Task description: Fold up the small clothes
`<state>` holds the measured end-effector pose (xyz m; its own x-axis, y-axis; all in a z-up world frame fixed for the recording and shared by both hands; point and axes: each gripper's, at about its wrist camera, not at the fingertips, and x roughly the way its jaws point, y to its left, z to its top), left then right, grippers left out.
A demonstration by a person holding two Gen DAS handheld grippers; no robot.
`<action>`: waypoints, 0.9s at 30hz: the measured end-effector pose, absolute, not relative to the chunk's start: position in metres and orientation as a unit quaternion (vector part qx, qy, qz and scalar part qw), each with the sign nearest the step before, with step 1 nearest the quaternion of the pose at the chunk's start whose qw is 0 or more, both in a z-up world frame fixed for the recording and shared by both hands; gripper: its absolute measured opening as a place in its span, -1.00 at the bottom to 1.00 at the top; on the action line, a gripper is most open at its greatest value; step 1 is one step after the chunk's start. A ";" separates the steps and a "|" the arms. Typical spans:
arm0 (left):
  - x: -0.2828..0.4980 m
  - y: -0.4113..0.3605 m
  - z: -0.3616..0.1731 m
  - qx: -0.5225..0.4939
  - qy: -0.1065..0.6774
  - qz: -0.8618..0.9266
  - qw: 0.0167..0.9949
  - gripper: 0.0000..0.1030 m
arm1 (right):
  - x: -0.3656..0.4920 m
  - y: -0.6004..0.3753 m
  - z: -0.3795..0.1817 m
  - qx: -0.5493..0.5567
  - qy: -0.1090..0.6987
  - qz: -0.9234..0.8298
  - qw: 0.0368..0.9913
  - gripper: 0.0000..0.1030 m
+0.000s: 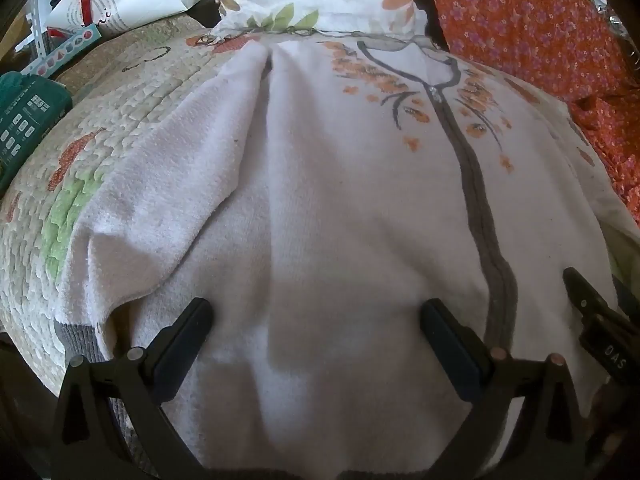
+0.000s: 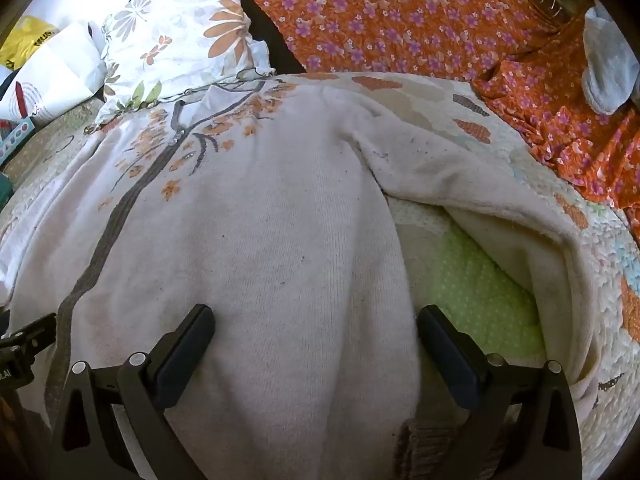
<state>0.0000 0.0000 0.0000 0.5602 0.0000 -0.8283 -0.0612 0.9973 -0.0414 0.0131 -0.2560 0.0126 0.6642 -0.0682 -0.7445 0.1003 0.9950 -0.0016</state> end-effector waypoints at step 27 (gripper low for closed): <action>0.000 0.000 0.000 -0.033 0.468 0.017 0.883 1.00 | 0.012 -0.257 0.012 0.020 0.407 -0.046 0.912 1.00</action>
